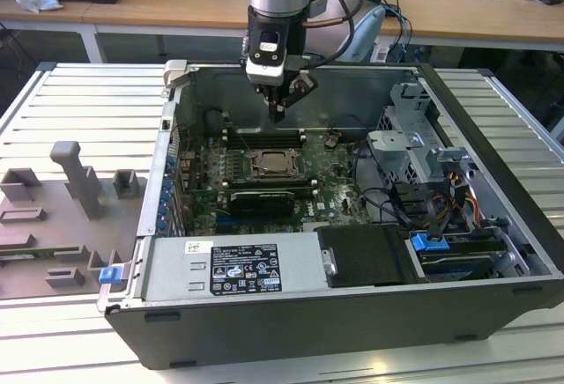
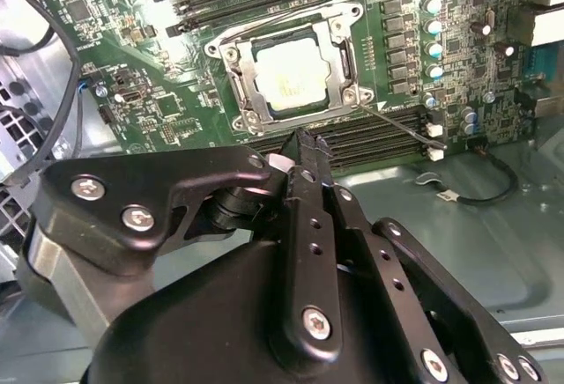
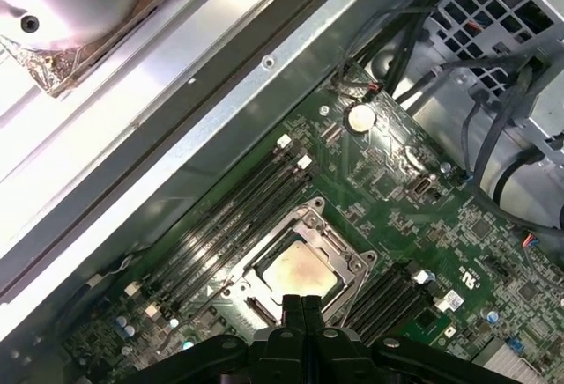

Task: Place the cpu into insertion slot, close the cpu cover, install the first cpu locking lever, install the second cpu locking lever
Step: 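Install the first cpu locking lever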

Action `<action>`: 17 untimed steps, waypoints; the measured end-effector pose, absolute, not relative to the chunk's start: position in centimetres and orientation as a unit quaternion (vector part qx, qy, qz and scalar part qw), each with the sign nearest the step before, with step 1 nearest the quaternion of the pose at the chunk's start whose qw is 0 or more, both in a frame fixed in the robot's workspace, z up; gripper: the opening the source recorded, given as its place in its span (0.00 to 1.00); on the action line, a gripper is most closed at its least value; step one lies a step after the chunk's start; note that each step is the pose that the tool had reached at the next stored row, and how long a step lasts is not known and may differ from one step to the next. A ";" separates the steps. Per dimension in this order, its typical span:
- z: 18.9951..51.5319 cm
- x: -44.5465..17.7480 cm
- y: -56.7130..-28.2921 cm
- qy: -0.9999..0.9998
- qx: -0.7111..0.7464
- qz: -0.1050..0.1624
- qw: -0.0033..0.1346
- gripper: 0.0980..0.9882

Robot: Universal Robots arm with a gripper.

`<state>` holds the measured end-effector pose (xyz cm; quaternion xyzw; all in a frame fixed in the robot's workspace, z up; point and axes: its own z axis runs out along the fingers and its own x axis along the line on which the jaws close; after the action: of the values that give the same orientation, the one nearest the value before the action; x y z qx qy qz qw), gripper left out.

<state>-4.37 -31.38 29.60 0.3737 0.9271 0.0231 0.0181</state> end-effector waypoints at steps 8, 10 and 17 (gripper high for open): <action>29.6 -4.4 -31.4 0.942 0.336 0.024 0.017 0.01; 29.6 -4.4 -31.4 0.943 0.330 0.024 0.017 0.01; 29.6 -4.4 -31.4 0.952 0.304 0.024 0.016 0.01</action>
<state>-4.37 -31.38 29.60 0.3042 0.9521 0.0244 0.0164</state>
